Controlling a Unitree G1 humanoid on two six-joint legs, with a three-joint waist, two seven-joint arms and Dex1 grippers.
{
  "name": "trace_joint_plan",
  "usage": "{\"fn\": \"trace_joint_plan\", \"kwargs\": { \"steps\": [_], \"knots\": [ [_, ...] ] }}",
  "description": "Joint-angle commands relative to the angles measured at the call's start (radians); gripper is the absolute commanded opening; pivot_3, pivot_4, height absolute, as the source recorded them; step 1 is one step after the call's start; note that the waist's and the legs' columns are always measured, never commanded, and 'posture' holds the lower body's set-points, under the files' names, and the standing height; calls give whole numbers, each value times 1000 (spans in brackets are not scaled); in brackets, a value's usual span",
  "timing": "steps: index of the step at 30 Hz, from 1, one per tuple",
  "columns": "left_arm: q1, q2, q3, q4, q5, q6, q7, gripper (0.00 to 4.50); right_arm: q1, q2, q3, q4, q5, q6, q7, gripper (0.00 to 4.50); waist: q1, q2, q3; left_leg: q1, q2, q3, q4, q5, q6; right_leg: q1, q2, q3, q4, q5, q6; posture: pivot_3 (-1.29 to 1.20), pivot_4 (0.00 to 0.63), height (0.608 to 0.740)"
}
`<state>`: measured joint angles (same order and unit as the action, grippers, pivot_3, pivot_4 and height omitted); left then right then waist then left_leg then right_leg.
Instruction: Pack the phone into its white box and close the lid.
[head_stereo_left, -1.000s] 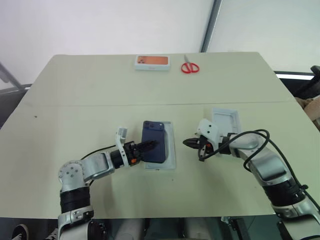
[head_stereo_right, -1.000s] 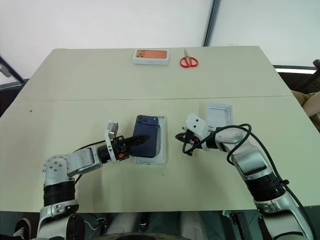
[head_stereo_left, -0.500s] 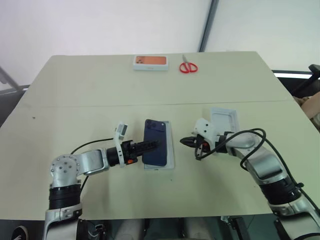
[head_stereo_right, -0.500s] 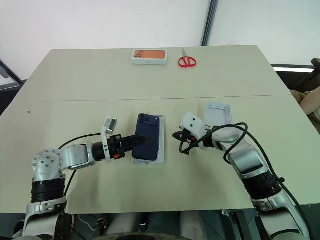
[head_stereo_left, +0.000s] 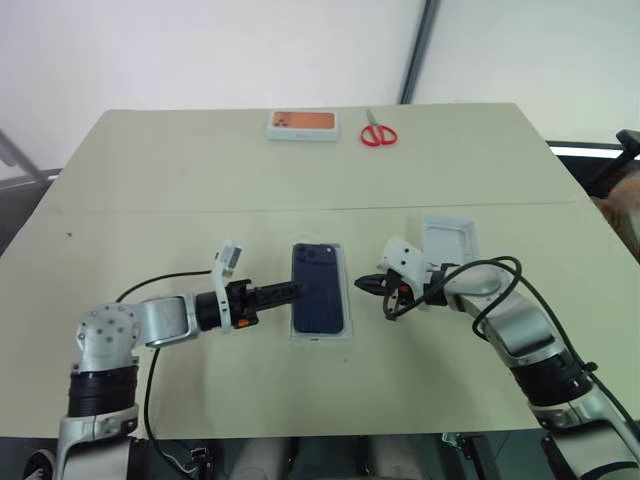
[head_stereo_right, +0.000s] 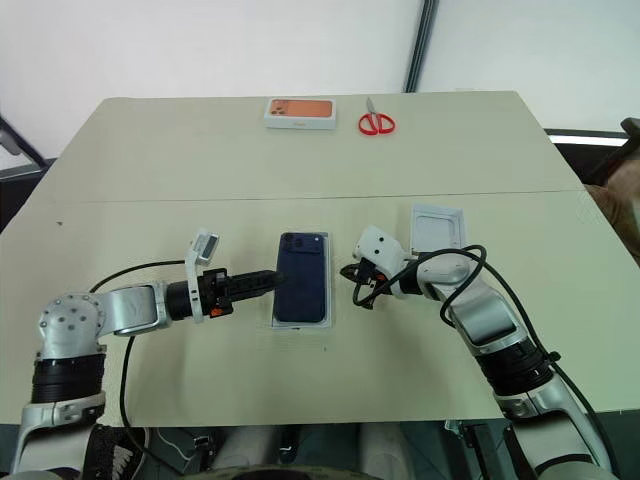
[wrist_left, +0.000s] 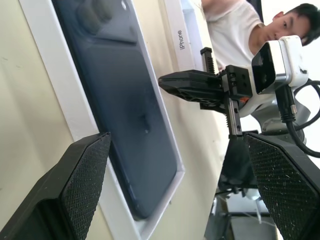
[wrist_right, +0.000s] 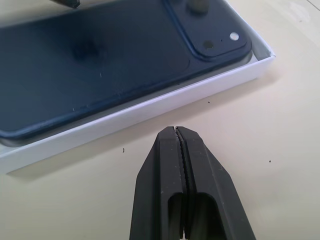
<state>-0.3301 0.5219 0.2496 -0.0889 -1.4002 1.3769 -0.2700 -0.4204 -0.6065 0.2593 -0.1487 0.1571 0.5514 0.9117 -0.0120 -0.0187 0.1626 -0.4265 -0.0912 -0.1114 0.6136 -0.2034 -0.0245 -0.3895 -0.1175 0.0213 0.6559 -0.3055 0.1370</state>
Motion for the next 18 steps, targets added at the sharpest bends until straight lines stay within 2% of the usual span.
{"fn": "trace_joint_plan", "kwargs": {
  "steps": [1,4,7,11,14,18],
  "knots": [
    [-41,62,37,-13,55,-66,-71,4483,-26,10,-8,-2,4,-17,3,0,0,0,0,0,0,0,0,0,0,0,0,0,0,0,0,0,150,740],
    [-56,84,36,17,102,-106,-106,4483,-29,18,-15,4,22,-16,14,0,1,0,0,0,0,0,0,0,0,0,0,0,0,0,0,0,150,740],
    [-52,100,14,32,195,-152,-113,3648,-34,19,-15,15,11,-24,8,0,0,0,0,0,0,0,0,0,0,0,0,0,0,0,0,0,150,740],
    [-32,119,-43,11,282,-165,-160,1708,-36,24,-10,19,5,-28,4,0,0,0,0,0,0,0,0,0,0,0,0,0,0,0,0,0,150,740],
    [-24,109,-81,1,331,-175,-179,41,-34,27,-2,17,-1,-34,3,0,1,0,0,0,0,0,-1,0,0,0,0,0,0,0,0,0,150,740],
    [-3,141,-188,-20,451,-212,-245,41,-30,28,5,15,-9,-38,-2,0,0,0,0,0,0,0,0,0,0,0,0,0,0,0,0,0,150,740]
  ]
}}
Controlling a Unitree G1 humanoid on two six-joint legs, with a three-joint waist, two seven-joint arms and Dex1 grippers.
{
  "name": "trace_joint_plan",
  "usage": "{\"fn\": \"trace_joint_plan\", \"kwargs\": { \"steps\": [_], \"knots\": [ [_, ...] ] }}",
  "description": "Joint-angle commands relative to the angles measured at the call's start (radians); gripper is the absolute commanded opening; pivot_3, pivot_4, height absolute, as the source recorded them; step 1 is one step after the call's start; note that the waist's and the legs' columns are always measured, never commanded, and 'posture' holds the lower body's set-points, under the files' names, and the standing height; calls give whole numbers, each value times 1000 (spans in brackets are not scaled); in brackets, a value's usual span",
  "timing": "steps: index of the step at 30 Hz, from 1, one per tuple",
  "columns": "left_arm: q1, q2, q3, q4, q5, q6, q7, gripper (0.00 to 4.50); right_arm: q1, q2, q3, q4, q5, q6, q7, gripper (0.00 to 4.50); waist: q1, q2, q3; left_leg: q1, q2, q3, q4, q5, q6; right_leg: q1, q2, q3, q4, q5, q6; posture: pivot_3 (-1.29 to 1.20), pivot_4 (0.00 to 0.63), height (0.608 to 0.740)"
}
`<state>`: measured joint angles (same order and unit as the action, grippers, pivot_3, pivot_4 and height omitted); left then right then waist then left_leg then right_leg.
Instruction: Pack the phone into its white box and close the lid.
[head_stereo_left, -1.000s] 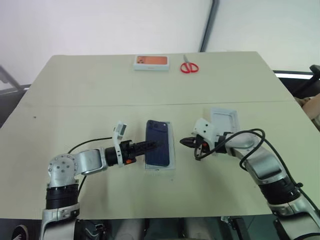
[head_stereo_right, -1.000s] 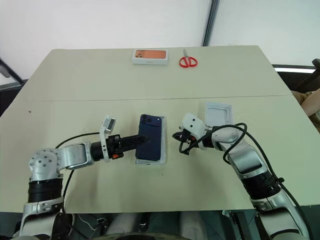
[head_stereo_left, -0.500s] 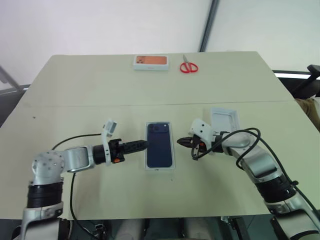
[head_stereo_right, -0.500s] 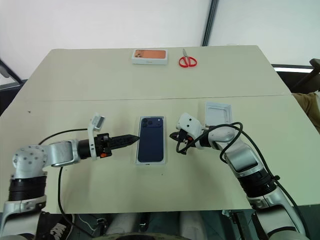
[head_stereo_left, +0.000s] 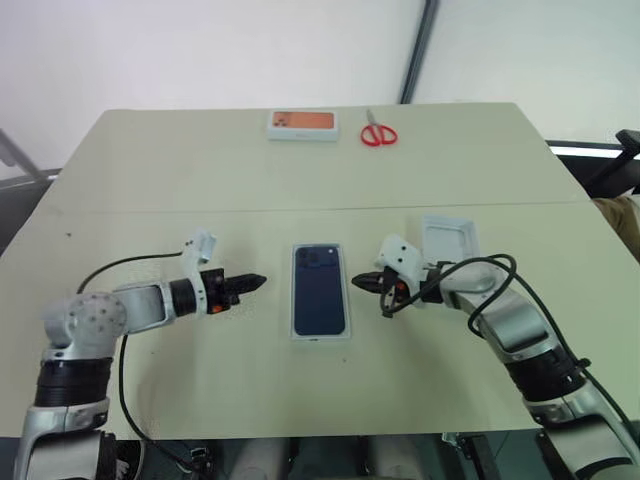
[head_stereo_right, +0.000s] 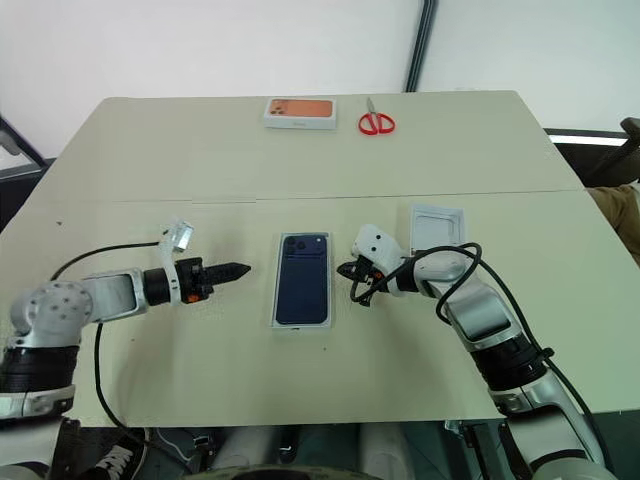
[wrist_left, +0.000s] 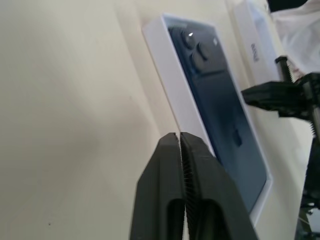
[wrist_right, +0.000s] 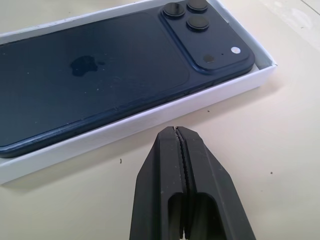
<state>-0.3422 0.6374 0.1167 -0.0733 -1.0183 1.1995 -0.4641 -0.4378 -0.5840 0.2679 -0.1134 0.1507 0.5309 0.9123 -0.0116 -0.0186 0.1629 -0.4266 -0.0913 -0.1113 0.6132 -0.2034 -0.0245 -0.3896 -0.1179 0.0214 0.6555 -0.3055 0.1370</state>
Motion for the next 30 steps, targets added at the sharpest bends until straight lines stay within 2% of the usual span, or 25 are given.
{"fn": "trace_joint_plan", "kwargs": {
  "steps": [1,5,9,16,24,30],
  "knots": [
    [11,30,-98,-36,117,-64,-65,41,-10,4,-1,-23,1,-11,4,0,0,0,0,0,0,0,0,0,0,0,0,0,0,0,0,0,150,740],
    [-1,1,-188,-17,197,-86,-103,41,-7,3,6,-24,-7,-7,6,0,6,1,0,1,0,0,0,0,0,0,0,0,0,0,0,0,150,740],
    [-57,-113,-287,57,277,-124,-135,41,3,-32,28,-28,-35,-22,29,0,26,2,-1,1,-1,-1,1,0,1,0,-1,-1,-1,0,0,0,150,740],
    [-169,-278,-324,117,337,-137,-174,41,40,-92,-34,-51,-10,-1,42,0,56,2,-1,1,-2,-3,4,-1,1,2,-1,-4,-3,0,0,0,150,740],
    [-273,-401,-419,189,418,-168,-283,41,120,-206,-115,-25,-17,-36,71,0,54,1,-1,1,-3,-4,6,-1,3,10,-1,-6,-5,0,1,0,150,740],
    [-325,-507,-433,291,497,-232,-285,41,152,-242,-156,-36,-4,-25,81,0,50,1,-1,1,-2,-4,6,-1,3,10,-1,-7,-6,0,1,0,150,740]
  ]
}}
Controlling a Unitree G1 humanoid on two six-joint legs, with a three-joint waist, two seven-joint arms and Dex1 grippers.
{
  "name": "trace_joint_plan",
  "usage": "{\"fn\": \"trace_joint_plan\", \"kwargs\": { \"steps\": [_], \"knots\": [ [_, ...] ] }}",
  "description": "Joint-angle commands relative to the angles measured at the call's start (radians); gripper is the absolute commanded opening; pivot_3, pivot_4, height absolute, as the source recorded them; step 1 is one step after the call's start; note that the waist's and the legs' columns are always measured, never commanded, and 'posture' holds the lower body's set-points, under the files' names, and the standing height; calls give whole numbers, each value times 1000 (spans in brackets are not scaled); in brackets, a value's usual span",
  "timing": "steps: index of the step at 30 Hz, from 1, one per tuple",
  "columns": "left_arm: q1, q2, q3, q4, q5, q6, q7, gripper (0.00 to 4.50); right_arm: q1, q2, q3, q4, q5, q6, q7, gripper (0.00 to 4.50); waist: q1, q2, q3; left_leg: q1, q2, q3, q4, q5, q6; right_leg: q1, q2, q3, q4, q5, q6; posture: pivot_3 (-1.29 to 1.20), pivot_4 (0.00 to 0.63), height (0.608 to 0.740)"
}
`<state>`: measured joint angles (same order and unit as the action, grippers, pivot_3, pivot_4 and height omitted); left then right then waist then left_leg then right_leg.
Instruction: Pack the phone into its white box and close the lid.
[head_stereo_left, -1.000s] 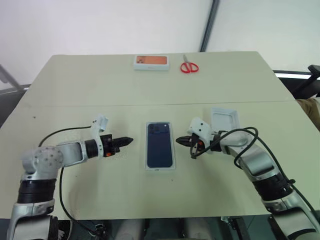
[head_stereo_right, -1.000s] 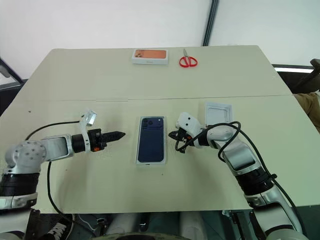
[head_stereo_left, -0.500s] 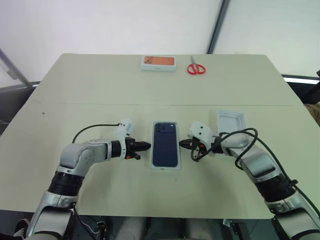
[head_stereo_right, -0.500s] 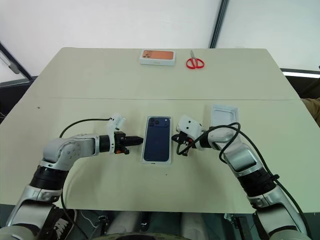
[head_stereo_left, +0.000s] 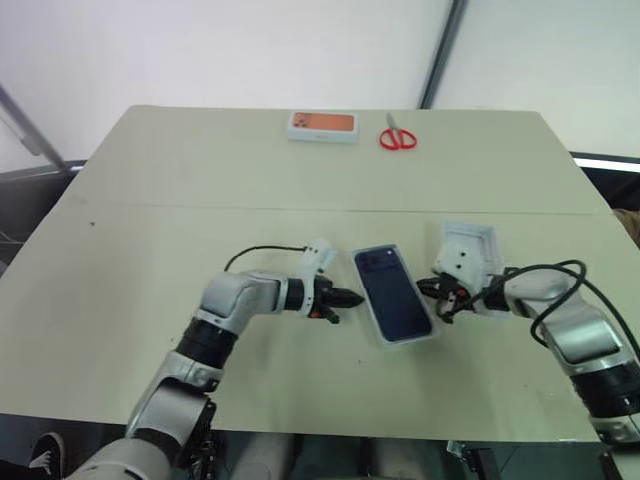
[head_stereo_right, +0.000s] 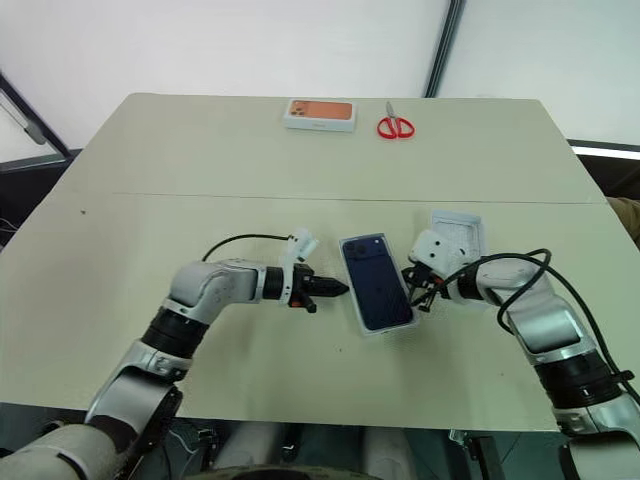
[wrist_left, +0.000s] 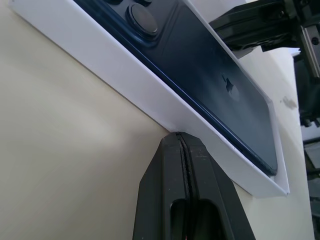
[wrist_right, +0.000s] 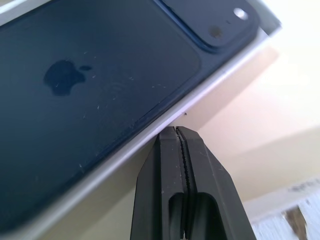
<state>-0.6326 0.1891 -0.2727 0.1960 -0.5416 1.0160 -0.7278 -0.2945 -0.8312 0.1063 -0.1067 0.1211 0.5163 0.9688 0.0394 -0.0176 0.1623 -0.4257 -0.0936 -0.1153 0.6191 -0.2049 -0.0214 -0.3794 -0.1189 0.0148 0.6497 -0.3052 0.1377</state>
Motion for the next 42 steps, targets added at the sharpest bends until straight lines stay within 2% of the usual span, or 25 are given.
{"fn": "trace_joint_plan", "kwargs": {
  "steps": [1,9,20,29,34,40,42],
  "knots": [
    [-41,-69,-38,34,27,-58,-26,41,14,4,1,-49,31,-7,27,0,-1,0,0,0,0,0,0,0,0,0,0,0,0,0,0,0,150,740],
    [-87,-120,-15,138,95,-125,-57,41,81,-9,-34,-94,30,15,24,0,-2,0,0,0,0,-1,3,-1,1,2,0,-2,0,0,0,0,150,740],
    [-52,-102,-8,89,118,-110,-81,41,77,12,-28,-89,9,5,6,0,-5,0,0,0,1,-1,3,-1,1,2,1,-2,0,0,0,0,150,740],
    [-21,-17,74,-3,88,-79,-78,41,89,-42,-94,-157,47,54,37,0,-25,0,1,0,1,-1,1,-1,1,0,1,-2,0,0,0,0,150,740],
    [39,72,123,-137,75,-127,-101,41,25,-19,-201,-214,147,243,-28,0,-35,1,2,0,2,0,0,-1,1,-1,1,-1,0,0,0,0,150,740],
    [84,146,161,-216,42,-125,-128,41,13,-69,-194,-207,123,245,-60,0,-26,2,2,-1,1,0,0,-1,1,-1,0,-1,-1,0,0,0,150,740],
    [88,160,170,-227,46,-171,-138,0,-20,-58,-194,-181,135,278,-78,579,-27,2,2,-1,1,0,0,-1,1,-1,0,0,-1,0,0,0,150,740]
  ]
}}
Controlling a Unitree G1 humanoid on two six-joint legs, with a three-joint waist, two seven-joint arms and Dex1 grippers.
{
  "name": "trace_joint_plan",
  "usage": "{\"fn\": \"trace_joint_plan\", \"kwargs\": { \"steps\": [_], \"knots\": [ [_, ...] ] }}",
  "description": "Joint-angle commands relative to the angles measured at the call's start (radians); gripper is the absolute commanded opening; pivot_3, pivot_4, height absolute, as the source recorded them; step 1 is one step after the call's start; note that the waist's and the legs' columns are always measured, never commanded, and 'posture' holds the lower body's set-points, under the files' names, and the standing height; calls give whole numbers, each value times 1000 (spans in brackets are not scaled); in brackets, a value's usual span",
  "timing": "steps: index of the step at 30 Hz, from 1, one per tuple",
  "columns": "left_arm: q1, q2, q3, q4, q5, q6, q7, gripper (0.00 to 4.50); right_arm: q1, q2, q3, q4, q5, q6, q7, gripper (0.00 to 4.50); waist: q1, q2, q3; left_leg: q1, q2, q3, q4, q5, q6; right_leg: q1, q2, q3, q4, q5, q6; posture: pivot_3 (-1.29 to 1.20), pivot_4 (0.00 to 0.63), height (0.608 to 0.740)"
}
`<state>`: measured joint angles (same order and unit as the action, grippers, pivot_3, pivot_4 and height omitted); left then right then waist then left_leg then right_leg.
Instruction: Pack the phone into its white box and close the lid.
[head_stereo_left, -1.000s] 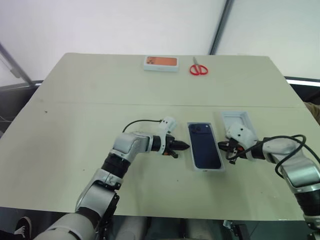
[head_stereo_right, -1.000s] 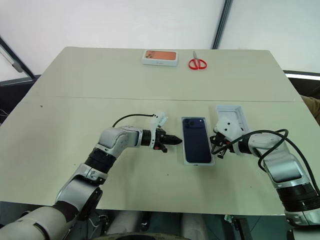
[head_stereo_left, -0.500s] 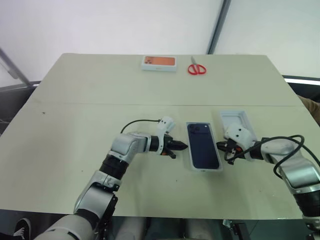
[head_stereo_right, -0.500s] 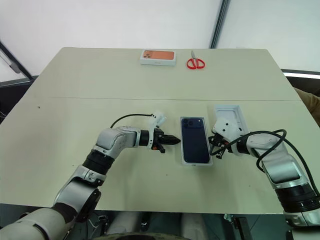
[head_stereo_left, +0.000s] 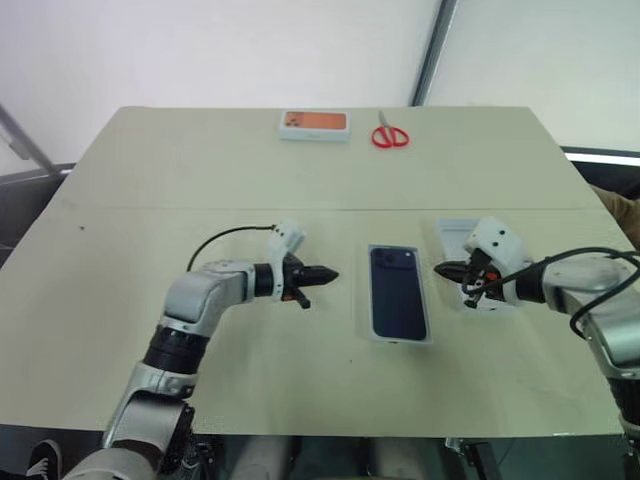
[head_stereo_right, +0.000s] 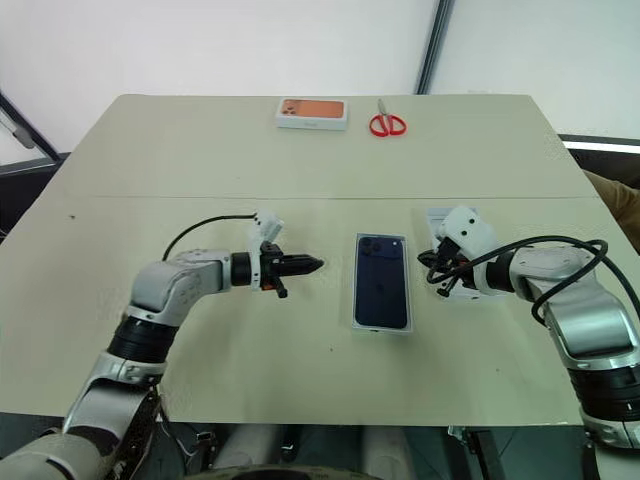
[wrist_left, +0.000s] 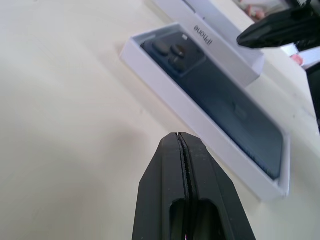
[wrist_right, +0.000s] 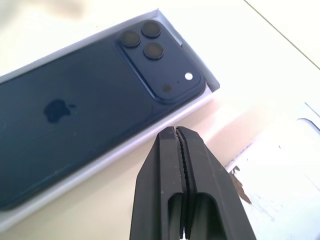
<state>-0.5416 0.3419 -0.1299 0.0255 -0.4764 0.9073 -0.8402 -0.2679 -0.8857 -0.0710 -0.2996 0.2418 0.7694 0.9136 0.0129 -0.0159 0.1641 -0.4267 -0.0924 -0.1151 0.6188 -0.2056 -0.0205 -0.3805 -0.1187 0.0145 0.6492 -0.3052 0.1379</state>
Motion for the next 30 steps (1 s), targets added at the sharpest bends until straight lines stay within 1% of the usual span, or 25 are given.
{"fn": "trace_joint_plan", "kwargs": {
  "steps": [1,2,6,8,11,14,16,17,19,21,24,28,29,30],
  "knots": [
    [-4,16,29,-62,-12,-91,-31,0,-58,-2,-4,15,5,51,-42,908,-1,0,0,0,0,0,0,0,0,0,0,0,0,0,0,0,150,740],
    [-5,20,29,-64,-7,-108,-33,0,-64,-2,6,16,-1,69,-54,1301,-1,0,0,0,0,0,0,0,0,0,0,0,0,0,0,0,150,740],
    [6,51,47,-86,-13,-185,-69,0,-110,30,-20,32,10,181,-138,3456,-1,0,0,0,0,0,-2,0,0,-2,0,1,0,0,0,0,150,740],
    [17,89,66,-90,-33,-201,-113,0,-120,55,-52,14,29,297,-188,4469,-3,0,0,0,0,1,-2,1,-1,-3,0,1,0,0,0,0,150,740],
    [21,120,66,-76,-30,-215,-134,0,-120,75,-68,-32,51,421,-236,4491,-3,1,0,-1,1,1,-4,1,-1,-4,0,1,1,0,0,0,150,740],
    [11,148,74,-46,-54,-179,-168,0,-108,95,-78,-96,83,554,-272,4491,-2,1,0,-1,1,1,-3,1,-1,-4,0,2,1,0,0,0,150,740],
    [10,174,87,-68,-86,-176,-219,540,-122,118,-80,-123,83,668,-320,4500,-3,1,0,-1,1,1,-3,1,-1,-4,0,2,1,0,0,0,150,740],
    [8,187,91,-74,-117,-148,-248,898,-142,153,-105,-130,87,718,-341,4500,-3,1,0,-1,1,1,-3,1,-1,-5,0,2,1,0,0,0,150,740],
    [8,205,91,-82,-143,-132,-282,1830,-172,200,-140,-138,95,785,-369,4500,-6,1,0,-1,1,1,-3,1,-1,-5,0,2,2,0,-1,0,150,740],
    [2,213,107,-88,-187,-104,-305,2917,-179,200,-121,-151,87,808,-398,4500,-7,2,1,-1,1,2,-3,1,-1,-6,0,3,2,0,-1,0,150,740],
    [6,232,111,-108,-184,-147,-329,4418,-179,234,-132,-166,107,842,-433,4500,-7,1,1,-1,1,2,-4,1,-1,-6,0,3,2,0,-1,0,150,740],
    [33,262,119,-128,-156,-261,-384,4474,-197,245,-109,-160,107,845,-488,4500,-9,2,1,-1,1,3,-4,1,-1,-7,0,4,3,0,-1,0,150,740],
    [47,260,123,-133,-118,-352,-384,4474,-207,232,-88,-151,98,845,-502,4500,-9,2,1,-1,1,3,-4,1,-1,-7,0,4,3,0,-1,0,150,740],
    [55,264,122,-134,-101,-397,-393,4474,-212,232,-83,-141,100,845,-515,4500,-11,2,1,-1,1,3,-4,1,-1,-7,0,4,3,0,-1,0,150,740]
  ]
}}
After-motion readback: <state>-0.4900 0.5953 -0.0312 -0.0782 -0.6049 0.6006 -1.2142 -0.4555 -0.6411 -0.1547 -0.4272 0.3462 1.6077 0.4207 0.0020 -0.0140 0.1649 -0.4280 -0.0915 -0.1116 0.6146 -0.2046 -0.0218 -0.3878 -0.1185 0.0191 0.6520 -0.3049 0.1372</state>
